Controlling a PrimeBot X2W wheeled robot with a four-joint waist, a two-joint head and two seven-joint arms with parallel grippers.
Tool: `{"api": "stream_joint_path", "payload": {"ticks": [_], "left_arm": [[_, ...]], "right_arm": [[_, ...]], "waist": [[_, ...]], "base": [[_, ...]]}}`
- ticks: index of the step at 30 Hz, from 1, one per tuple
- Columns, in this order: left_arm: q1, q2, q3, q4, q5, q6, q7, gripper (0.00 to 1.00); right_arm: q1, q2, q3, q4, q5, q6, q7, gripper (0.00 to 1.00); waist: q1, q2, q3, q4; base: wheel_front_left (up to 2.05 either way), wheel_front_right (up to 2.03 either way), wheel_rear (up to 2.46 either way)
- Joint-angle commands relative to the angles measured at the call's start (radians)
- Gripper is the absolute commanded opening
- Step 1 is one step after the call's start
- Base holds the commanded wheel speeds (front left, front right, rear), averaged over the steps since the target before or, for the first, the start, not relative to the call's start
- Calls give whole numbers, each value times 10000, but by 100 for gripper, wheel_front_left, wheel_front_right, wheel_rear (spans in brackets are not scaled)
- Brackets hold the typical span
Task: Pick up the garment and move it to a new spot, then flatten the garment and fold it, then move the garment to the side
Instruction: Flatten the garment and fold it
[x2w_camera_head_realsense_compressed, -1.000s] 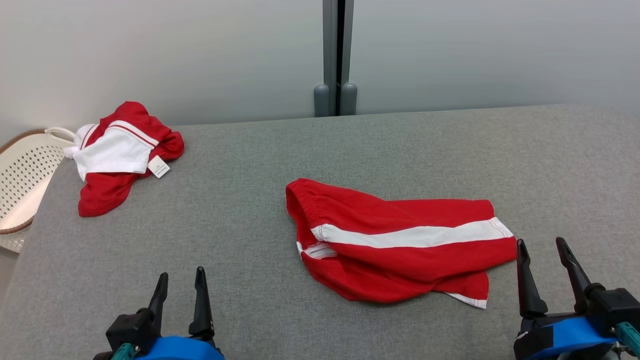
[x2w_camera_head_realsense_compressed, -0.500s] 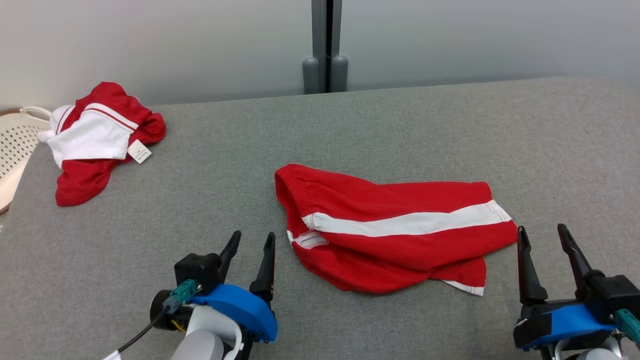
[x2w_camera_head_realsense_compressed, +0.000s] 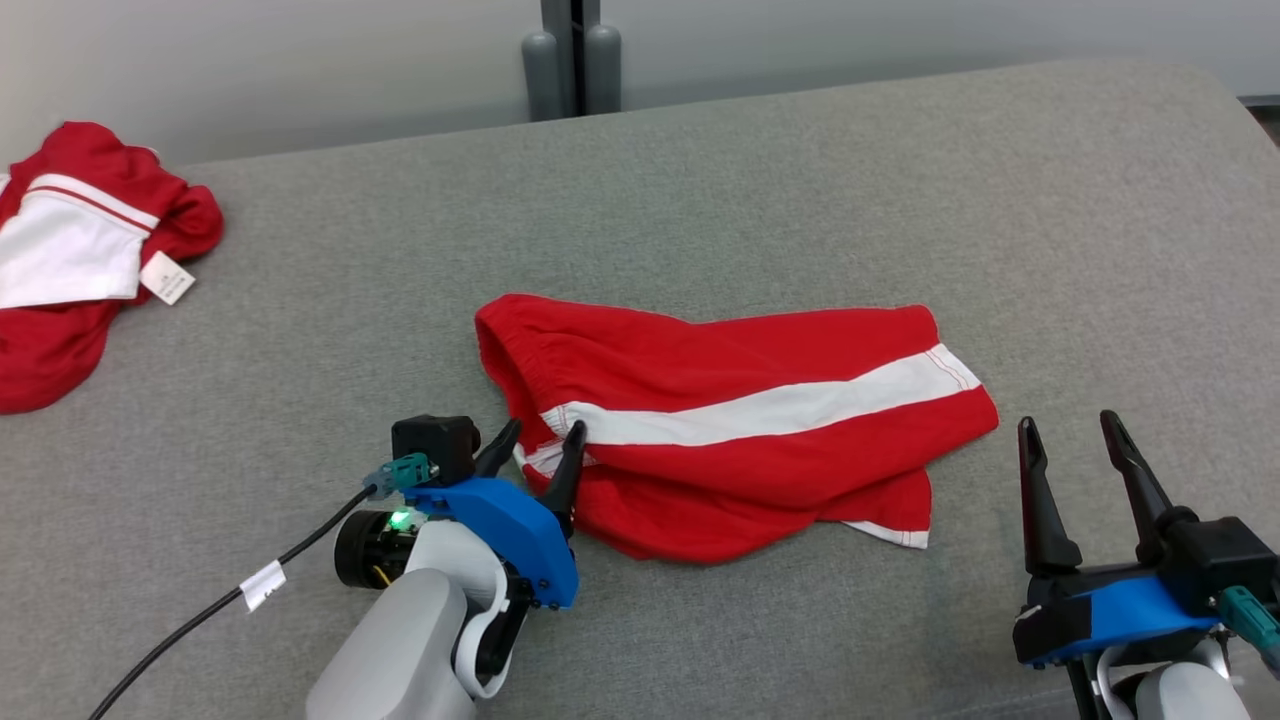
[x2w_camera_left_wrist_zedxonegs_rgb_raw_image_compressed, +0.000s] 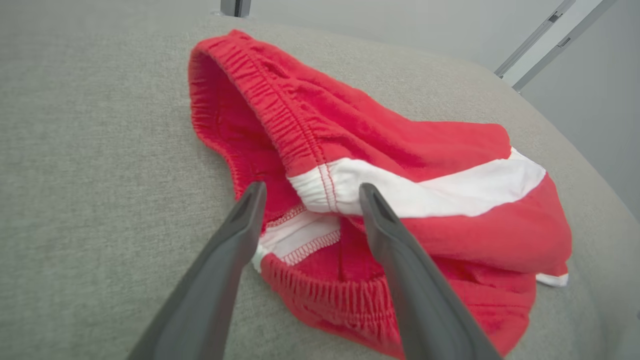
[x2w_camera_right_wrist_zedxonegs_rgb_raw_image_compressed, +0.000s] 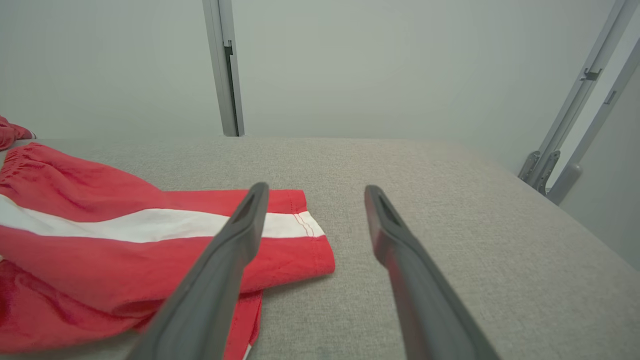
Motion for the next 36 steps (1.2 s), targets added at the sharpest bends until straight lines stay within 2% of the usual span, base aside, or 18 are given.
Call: {"api": "stream_joint_path", "payload": {"ticks": [1,10,13,14,15,16,17,18,25,30,36], "left_arm": [[-277,8,-23,279,-123,113,-2,100],[-794,13,-476,920,-1132,-92,-118,100],[-937,6,-709,942,-1410,-165,-276,49],[-985,11,-772,926,-1508,-178,-348,45],[-1035,11,-841,930,-1581,-171,-435,32],[-1085,5,-917,942,-1621,-175,-528,15],[-1123,6,-973,963,-1685,-178,-591,3],[-1159,11,-1051,963,-1727,-183,-654,0],[-1102,9,-1485,816,-1913,-203,-971,0],[-783,15,-1650,575,-2028,-98,-1185,0],[-686,11,-1921,295,-2122,-16,-1210,0]], "right_arm": [[-150,-34,-7,-40,45,1,-56,100],[-302,-31,-41,-31,91,1,-56,100],[-360,-33,-43,-32,117,1,-56,100],[-365,-33,-55,-30,124,1,-56,100],[-378,-31,-64,-27,123,1,-56,100],[-403,-31,-75,-16,125,1,-56,100],[-441,-33,-89,11,115,1,-56,100],[-486,-33,-108,45,96,1,-56,100],[-1164,-33,-457,1020,-649,1,-56,100],[-2546,-146,-843,2787,-1779,1,582,100],[-4143,-711,-775,4938,-2266,1,1710,100]], "waist": [[-2,-1,89,-91],[-2,-1,335,-319],[-2,-1,381,-339],[-2,-1,388,-339],[-2,-1,395,-338],[-2,-1,403,-334],[-2,-1,407,-327],[-2,-1,408,-316],[-2,-1,422,-119],[-2,-1,450,224],[-2,-1,618,672]], "base": [[0,0,0],[0,0,0],[0,0,0],[0,0,0],[0,0,0],[0,0,0],[0,0,0],[0,0,0],[0,0,0],[0,0,0],[0,0,0]]}}
